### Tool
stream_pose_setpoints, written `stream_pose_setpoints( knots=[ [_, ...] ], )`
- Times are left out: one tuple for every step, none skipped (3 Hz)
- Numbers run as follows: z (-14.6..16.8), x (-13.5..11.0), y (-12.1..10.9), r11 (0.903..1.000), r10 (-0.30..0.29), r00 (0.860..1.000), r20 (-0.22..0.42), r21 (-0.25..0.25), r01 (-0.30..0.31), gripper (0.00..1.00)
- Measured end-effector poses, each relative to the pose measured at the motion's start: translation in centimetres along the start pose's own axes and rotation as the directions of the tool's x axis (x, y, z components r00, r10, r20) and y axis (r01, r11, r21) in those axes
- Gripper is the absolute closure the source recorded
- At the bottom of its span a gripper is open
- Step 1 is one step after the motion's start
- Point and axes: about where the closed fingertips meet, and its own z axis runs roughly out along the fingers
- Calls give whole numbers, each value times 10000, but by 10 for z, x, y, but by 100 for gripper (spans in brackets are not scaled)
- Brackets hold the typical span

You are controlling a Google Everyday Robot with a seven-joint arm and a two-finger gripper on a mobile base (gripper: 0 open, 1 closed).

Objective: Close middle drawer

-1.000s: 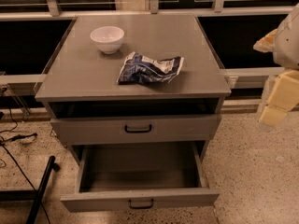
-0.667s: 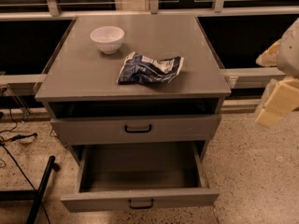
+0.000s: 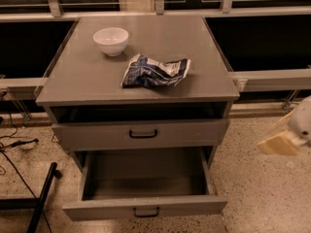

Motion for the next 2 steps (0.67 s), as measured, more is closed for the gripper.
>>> stream_pose_setpoints(
  knots=[
    [39,21,34,9773,2105,9728,968,-467,-2069,89],
    [68,40,46,9570,2894,9498,1191,-552,-2847,100]
  ],
)
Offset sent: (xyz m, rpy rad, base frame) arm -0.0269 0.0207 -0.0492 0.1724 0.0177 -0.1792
